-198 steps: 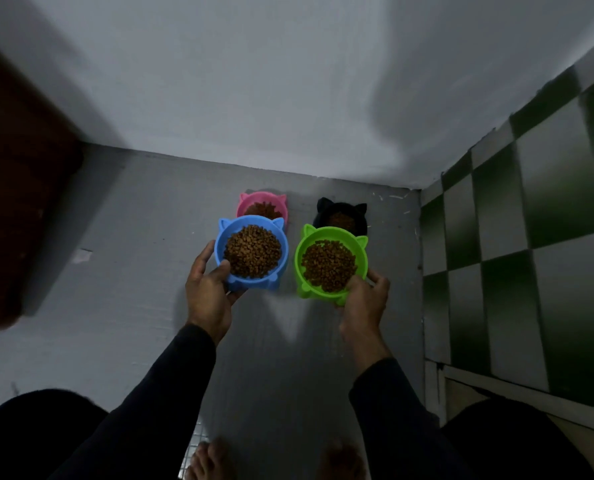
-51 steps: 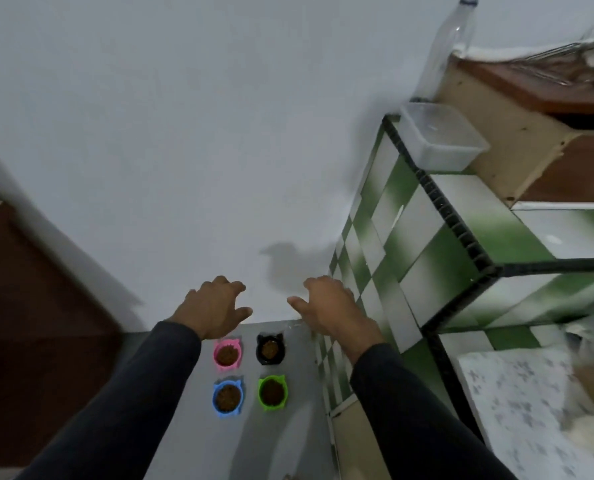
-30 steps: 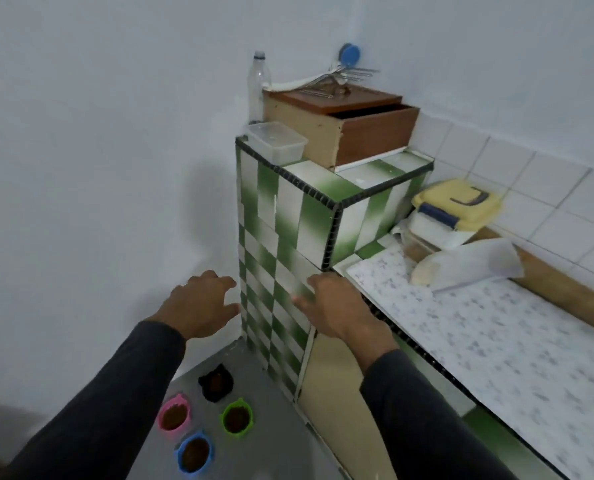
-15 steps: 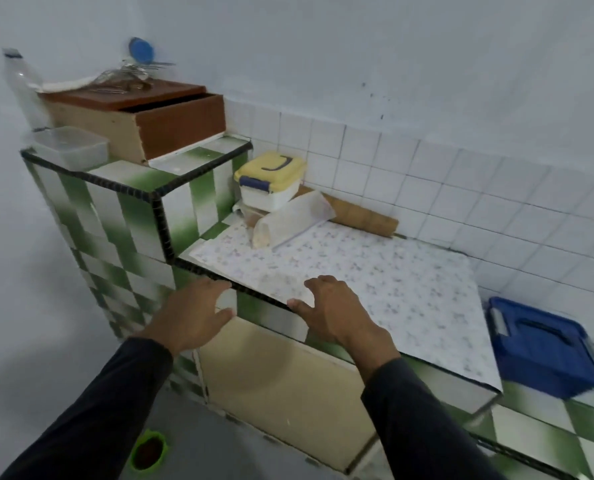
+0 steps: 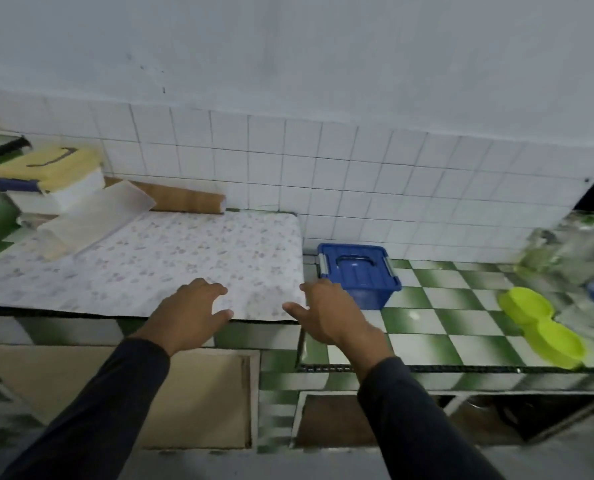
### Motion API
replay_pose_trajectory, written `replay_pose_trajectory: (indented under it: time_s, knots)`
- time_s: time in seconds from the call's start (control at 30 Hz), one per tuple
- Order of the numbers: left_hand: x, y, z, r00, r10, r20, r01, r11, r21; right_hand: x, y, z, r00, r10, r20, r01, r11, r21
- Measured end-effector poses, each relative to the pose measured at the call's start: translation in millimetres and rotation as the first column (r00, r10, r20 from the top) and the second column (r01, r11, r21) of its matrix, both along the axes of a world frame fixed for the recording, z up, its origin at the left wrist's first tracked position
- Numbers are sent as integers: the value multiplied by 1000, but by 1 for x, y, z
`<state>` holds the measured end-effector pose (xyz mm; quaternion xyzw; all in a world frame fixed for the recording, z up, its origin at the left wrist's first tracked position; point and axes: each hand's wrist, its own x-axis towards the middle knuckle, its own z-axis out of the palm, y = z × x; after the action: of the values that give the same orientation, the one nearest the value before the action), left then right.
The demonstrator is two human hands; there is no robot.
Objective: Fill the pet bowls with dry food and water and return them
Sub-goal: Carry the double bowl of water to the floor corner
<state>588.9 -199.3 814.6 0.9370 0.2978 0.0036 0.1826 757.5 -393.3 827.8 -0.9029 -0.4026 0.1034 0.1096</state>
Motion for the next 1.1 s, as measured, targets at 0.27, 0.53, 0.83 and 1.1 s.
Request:
replay_pose_trajectory:
  time_s: [0.27,0.53,0.83,1.1]
  knots:
    - [120,-97,-21,966,-251,-69,251,968,1,66,-130,-20,970,-241,-10,241,970,11]
    - [231,-192,-36,860,-497,-111,499,867,-14,112,-249,-40,865,-501,-39,500,866,-24]
    - [356,-292,-54,709,-689,-150,694,720,-31,173,-348,-60,720,-691,-64,687,723,-76]
    - [462,-354,-66,598,-785,-163,792,610,-33,247,-402,-71,619,-781,-89,769,625,-135]
